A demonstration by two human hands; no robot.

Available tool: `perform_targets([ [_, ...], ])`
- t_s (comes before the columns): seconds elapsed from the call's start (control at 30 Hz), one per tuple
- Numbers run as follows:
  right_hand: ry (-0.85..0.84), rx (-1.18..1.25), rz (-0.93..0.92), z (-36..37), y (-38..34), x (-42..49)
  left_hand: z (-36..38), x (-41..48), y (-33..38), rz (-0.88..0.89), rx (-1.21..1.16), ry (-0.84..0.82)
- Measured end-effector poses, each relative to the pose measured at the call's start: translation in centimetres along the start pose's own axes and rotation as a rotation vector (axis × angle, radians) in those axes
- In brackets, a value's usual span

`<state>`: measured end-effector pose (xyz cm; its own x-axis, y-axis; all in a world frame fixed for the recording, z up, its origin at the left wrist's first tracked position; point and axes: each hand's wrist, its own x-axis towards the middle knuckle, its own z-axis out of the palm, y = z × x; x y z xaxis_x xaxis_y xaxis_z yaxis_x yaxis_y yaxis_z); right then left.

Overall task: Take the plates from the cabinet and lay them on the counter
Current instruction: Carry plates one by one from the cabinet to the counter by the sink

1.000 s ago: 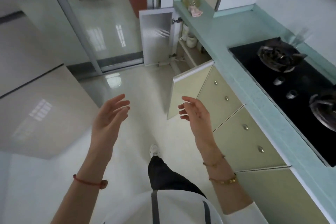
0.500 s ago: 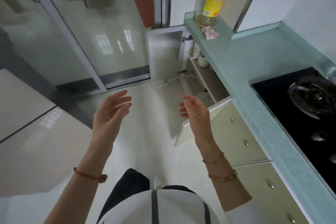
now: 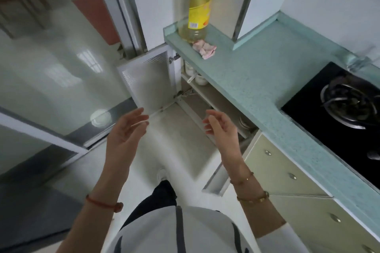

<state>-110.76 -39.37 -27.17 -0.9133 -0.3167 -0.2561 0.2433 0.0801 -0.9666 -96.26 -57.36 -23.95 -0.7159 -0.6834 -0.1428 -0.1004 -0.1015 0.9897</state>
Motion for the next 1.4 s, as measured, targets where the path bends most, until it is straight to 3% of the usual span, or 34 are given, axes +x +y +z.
perform_targets([
  [0.2, 0.225, 0.032, -0.008, 4.0, -2.1, 7.4, -0.2, 12.3, 1.2, -0.067, 0.047, -0.166],
  [0.5, 0.472, 0.092, 0.029, 5.1, -3.1, 13.4, 4.5, 24.8, 3.8, -0.019, 0.122, -0.421],
  [0.9, 0.653, 0.119, 0.073, 4.9, -2.5, 17.2, 8.9, 33.0, 2.7, -0.054, 0.122, -0.577],
  [1.2, 0.879, 0.11, 0.122, 9.5, 0.4, 18.6, 8.7, 38.9, 0.4, -0.07, 0.29, -0.906],
  [1.4, 0.949, 0.133, 0.213, 11.5, 5.5, 20.3, 9.3, 41.3, -4.0, -0.072, 0.368, -0.99],
])
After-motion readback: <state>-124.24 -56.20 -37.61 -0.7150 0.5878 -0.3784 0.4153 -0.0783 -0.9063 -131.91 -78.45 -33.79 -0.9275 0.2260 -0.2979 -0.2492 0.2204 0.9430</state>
